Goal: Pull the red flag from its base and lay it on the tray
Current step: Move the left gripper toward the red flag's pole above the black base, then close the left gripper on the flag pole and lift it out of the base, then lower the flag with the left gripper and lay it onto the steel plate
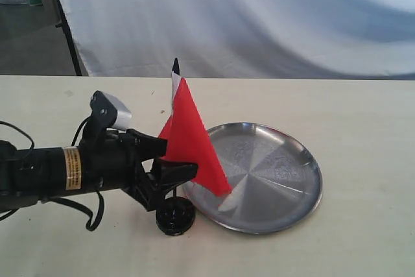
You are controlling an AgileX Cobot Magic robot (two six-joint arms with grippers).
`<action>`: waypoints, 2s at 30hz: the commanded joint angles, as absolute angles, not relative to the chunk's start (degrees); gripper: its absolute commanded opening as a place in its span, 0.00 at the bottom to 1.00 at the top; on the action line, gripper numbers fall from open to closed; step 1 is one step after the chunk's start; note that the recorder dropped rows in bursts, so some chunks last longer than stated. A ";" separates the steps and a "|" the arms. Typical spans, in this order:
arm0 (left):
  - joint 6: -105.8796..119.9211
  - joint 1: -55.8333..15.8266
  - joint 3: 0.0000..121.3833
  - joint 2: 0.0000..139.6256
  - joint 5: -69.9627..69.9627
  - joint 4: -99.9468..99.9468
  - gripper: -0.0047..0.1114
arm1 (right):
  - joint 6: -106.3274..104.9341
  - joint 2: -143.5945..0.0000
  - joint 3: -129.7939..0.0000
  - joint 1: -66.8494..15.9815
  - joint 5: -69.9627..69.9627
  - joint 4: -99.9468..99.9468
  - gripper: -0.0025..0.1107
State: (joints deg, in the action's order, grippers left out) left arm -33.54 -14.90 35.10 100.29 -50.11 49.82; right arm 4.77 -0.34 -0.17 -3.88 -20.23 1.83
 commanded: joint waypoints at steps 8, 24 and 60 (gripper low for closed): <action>-33.15 -17.64 39.47 102.73 -44.49 47.09 0.26 | 4.59 0.00 0.00 -3.56 -16.84 1.97 0.02; -40.00 -17.64 42.42 96.23 -58.15 48.59 0.04 | 4.59 0.00 0.00 -3.56 -16.95 1.97 0.02; -58.73 -23.62 65.70 125.33 -41.54 53.48 0.04 | 8.38 0.00 0.00 -3.56 -20.02 1.51 0.02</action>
